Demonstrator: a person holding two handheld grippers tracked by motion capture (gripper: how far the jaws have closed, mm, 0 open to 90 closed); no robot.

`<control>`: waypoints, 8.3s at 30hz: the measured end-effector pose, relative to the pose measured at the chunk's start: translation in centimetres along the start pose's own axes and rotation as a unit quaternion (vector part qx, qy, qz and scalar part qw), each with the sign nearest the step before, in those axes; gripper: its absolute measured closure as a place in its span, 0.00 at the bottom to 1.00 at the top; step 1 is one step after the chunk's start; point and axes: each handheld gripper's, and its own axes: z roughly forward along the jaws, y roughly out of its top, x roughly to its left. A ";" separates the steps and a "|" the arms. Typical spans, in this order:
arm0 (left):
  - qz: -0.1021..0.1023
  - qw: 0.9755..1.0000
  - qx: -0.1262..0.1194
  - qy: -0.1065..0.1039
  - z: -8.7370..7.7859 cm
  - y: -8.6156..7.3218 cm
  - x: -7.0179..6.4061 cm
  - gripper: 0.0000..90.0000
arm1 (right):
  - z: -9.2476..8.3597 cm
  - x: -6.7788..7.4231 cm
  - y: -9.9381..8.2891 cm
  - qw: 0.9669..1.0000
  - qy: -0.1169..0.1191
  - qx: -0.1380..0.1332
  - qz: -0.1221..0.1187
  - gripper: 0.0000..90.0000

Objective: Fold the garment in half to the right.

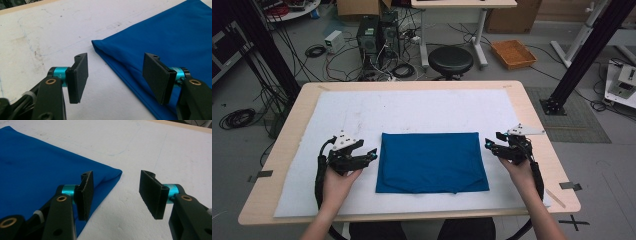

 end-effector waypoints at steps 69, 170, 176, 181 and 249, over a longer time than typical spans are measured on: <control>-0.201 0.976 0.077 -0.026 -0.3 -4.4 -6.1 0.71 | 2.8 7.2 4.1 0.996 0.066 -0.024 -0.058 0.51; -0.049 0.981 0.067 -0.173 11.9 5.5 -24.1 0.93 | 7.8 2.3 9.8 0.988 0.119 0.075 -0.069 0.98; -0.050 0.980 0.076 -0.175 13.2 5.6 -25.3 0.93 | 7.5 0.8 8.7 0.989 0.093 0.093 -0.074 0.98; -0.049 0.980 0.079 -0.177 14.2 5.8 -26.2 0.93 | 7.4 -0.4 7.7 0.989 0.072 0.107 -0.076 0.98; -0.083 0.992 0.020 -0.097 -0.1 -0.2 -9.3 0.59 | -5.9 6.6 -6.5 0.993 0.050 0.088 0.062 1.00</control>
